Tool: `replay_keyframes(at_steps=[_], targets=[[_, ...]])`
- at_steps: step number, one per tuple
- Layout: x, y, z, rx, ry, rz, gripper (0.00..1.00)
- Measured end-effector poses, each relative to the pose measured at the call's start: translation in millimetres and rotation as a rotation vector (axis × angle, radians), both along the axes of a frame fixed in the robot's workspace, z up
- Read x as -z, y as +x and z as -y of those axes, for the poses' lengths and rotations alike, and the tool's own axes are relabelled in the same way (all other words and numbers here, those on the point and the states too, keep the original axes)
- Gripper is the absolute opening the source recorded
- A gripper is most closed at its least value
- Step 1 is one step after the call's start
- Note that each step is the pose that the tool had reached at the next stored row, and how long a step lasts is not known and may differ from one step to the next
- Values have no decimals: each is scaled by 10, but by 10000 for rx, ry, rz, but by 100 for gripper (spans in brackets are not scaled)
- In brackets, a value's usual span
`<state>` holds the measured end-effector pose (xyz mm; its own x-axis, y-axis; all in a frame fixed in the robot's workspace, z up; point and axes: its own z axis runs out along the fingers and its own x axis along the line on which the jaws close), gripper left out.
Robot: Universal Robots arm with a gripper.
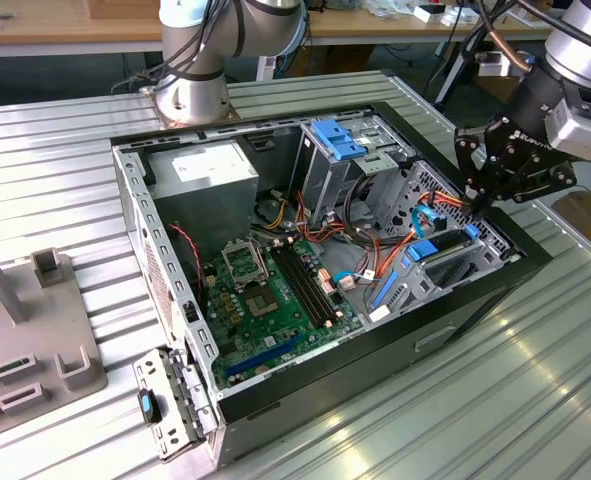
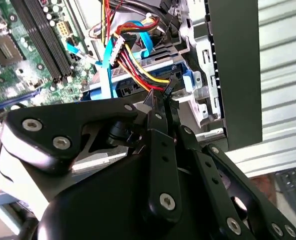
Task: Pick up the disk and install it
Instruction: 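Insert the first disk wire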
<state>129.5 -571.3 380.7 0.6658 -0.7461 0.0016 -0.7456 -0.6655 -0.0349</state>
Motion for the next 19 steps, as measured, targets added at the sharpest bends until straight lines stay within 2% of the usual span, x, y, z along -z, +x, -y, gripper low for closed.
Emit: replay_keyframes(at_steps=[1,2,4,7,8,12,14,19], targets=[[13,0,0,603,-18,0,16],[20,0,0,852,-25,0,16],[27,0,0,1155,-28,0,16],[42,0,0,1846,-28,-1,16],[48,0,0,2204,-28,-2,16],[55,0,0,2929,-28,-3,16],[58,-4,1,3169,-26,-4,16],[56,-28,-1,3197,-28,-3,16]])
